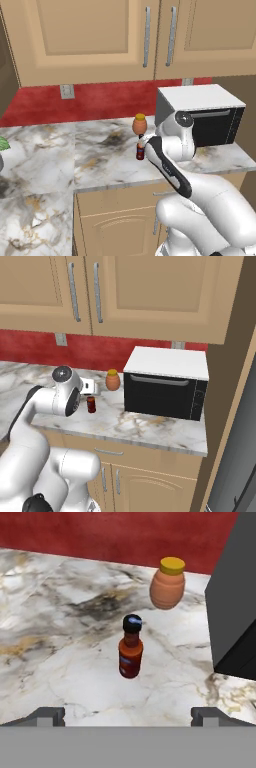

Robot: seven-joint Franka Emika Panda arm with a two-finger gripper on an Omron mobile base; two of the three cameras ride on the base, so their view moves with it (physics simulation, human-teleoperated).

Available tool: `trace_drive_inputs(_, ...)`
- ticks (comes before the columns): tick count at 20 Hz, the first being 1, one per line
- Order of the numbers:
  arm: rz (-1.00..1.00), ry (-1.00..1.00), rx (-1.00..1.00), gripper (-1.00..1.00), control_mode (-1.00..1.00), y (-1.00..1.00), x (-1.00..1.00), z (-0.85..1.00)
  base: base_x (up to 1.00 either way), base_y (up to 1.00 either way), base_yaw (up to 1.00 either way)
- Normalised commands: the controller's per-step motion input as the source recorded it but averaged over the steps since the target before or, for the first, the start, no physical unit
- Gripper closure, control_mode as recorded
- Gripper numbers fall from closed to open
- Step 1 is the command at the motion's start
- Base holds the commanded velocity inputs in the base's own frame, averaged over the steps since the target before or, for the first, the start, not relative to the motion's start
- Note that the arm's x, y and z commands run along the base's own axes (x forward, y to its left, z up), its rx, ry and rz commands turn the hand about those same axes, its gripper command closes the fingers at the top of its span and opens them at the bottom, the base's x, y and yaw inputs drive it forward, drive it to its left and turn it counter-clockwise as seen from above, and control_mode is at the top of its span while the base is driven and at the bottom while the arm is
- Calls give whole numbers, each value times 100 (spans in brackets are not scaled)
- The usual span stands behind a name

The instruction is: Pick the oil and vinegar bottle and condiment bottle from the counter and place them in the cabinet.

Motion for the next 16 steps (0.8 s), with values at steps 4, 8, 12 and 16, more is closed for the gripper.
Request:
trace_drive_inputs(4,-3,0,0,-100,-100,14,20,-16,0,0,0)
trace_drive_inputs(8,-5,0,0,-100,-100,9,29,-13,0,0,0)
trace_drive_inputs(12,-3,0,0,-100,-100,1,34,-12,0,0,0)
trace_drive_inputs(16,-3,0,0,-100,-100,0,36,-15,0,0,0)
